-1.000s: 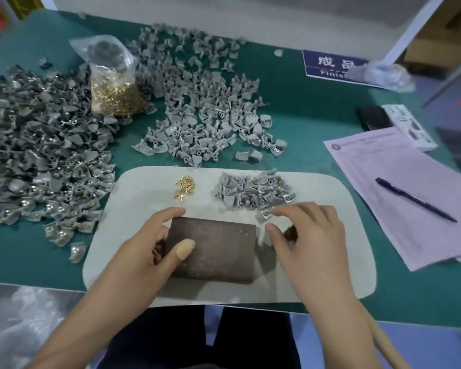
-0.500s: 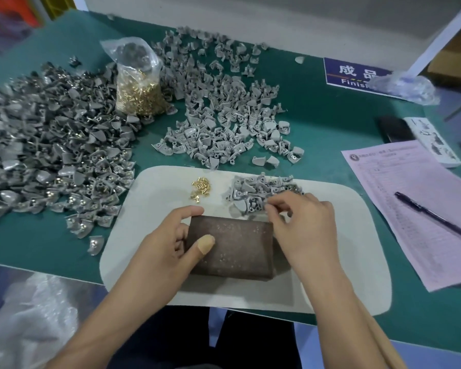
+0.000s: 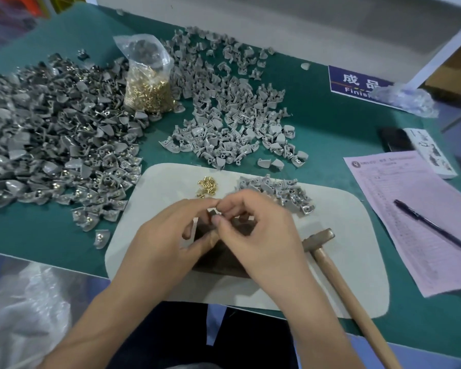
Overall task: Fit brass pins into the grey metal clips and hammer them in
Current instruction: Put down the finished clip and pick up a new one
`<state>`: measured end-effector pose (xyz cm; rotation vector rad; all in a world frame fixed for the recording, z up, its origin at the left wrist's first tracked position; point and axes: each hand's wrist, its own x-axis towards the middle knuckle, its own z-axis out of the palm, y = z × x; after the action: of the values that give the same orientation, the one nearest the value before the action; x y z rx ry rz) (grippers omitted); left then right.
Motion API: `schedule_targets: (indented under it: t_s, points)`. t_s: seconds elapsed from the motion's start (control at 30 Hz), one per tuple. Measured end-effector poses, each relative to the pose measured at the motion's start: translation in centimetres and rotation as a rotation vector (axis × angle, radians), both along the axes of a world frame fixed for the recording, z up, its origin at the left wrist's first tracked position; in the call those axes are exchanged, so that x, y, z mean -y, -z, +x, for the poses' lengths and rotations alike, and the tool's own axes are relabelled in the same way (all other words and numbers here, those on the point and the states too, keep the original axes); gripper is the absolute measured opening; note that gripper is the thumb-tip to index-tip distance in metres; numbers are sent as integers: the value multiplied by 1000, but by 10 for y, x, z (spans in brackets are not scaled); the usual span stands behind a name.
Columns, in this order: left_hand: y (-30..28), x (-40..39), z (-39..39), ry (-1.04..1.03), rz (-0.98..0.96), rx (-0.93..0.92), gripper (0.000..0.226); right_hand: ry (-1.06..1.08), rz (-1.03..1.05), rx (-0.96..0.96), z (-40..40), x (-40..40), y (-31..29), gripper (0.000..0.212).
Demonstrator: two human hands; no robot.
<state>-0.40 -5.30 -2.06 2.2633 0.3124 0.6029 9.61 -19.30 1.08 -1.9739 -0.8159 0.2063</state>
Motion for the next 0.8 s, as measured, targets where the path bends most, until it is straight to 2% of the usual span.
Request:
schedule_targets:
  t_s: [0.1,0.2,0.33,0.5,0.6,0.8]
  points:
    - [8,-5,-2,-36,-27,40,37,-12,-52,16,-2,-11,1,16]
    - [13,-13,-4,-125,-134,55,29,-4,-96,36,3,-22,5,8]
    - [23,-30,-11,-194,-336,42,26,57,-444,209,19,-43,7,8]
    - [23,-34,-15,-200,-501,46,22,183,-724,162,26,-76,9,22]
    - [17,-22,-19,-186,-602,80,19,209,-805,172,28,-87,12,23]
    - [0,2,-29,-107,-554,171,19,153,-871,233,32,-90,14,19]
